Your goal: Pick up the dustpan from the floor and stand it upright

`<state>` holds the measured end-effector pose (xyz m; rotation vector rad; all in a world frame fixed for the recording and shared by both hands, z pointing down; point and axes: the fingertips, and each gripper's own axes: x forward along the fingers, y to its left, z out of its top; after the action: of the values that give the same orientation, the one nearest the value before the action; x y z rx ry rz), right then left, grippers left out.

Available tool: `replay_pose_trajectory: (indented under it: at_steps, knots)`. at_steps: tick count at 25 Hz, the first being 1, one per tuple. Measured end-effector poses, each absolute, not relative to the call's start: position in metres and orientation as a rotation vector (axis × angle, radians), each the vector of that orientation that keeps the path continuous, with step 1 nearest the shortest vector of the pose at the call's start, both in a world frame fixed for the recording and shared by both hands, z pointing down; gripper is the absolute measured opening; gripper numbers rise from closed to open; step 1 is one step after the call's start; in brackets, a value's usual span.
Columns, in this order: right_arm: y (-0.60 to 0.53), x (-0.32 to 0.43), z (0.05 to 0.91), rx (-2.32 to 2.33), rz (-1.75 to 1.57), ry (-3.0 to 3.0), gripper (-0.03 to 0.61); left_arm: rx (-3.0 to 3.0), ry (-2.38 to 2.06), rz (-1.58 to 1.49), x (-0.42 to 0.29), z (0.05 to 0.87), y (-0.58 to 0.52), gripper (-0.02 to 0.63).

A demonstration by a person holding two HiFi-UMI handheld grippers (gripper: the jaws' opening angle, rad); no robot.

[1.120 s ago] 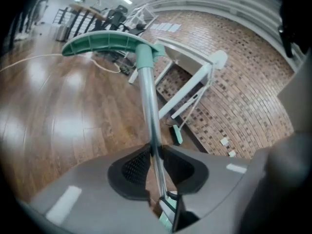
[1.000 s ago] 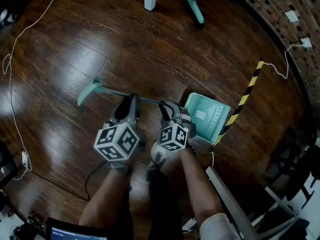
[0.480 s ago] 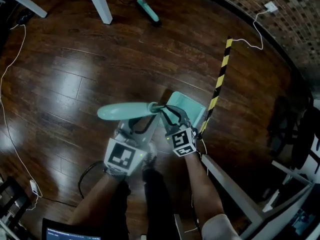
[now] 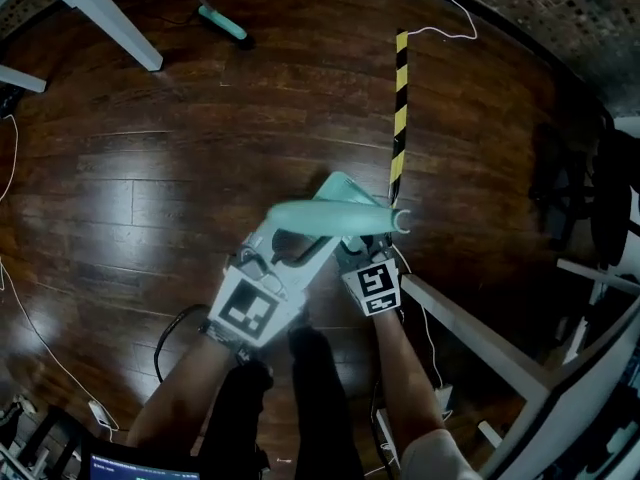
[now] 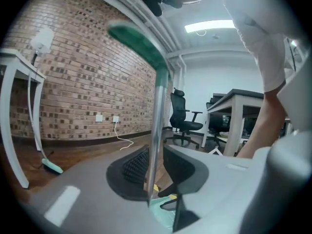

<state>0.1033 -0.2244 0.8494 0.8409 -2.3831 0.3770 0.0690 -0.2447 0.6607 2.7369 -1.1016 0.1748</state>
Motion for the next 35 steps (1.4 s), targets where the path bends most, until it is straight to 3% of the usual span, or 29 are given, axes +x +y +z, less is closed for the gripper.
replay_pose_trajectory:
  at_steps: [5, 12, 20, 26, 35]
  knots:
    - [-0.21, 0.148, 0.833, 0.957, 0.393, -2.35, 0.13, 2.768, -1.055, 0.186, 0.085, 0.653, -0.233, 0.096]
    - [-0.207, 0.162, 0.791, 1.099, 0.37, -2.368, 0.019, 2.691, -1.159, 0.184, 0.057, 0.639, -0.22, 0.002]
    - [-0.221, 0.136, 0.677, 1.157, 0.251, -2.479, 0.014, 2.548, -1.306, 0.127, 0.008, 0.576, -0.202, 0.0]
    - [-0.208, 0.129, 0.56, 1.207, 0.17, -2.522, 0.014, 2.534, -1.404, 0.149, -0.022, 0.484, -0.18, 0.0]
    - [-0.148, 0.106, 0.324, 1.389, 0.042, -2.613, 0.014, 2.663, -1.586, 0.079, -0.072, 0.269, -0.147, 0.0]
